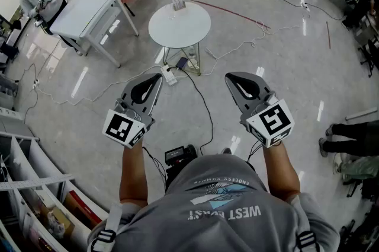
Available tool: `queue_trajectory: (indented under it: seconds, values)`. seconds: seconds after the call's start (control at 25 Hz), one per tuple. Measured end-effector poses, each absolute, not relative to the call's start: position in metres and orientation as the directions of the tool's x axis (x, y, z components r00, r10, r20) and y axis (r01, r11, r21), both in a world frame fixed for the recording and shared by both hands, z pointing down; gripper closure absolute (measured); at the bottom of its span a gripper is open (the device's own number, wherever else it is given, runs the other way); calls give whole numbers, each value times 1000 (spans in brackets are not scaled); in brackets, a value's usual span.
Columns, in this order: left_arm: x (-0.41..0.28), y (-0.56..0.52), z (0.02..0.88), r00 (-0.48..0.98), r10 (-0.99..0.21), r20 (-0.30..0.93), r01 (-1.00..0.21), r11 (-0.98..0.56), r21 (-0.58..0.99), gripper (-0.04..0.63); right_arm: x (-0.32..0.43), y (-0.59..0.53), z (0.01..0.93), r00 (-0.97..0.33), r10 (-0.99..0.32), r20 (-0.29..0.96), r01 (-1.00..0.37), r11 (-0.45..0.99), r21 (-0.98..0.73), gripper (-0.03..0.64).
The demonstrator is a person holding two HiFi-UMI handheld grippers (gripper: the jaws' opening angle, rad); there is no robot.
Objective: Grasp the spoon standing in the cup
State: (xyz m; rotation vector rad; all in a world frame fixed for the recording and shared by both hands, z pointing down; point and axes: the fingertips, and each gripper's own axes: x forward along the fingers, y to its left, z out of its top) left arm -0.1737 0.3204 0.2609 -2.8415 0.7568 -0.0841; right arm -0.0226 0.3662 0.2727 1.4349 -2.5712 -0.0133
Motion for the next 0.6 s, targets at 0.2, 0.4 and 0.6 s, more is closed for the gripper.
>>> queue_trajectory:
  seconds: [0.2,0.4,0.6]
  values:
    - [-182,314,262,871,-490,7,-479,-854,-204,591,-32,360,273,-502,-848,168,-848,521,98,615]
    - [-183,305,267,881,-472,16,-460,-866,-196,591,-33,353,278,-483,-857,177,-859,503,92,615]
    - [-189,293,272,891,-453,18,-442,-877,-190,591,-39,343,282,-459,-869,183,-873,479,88,615]
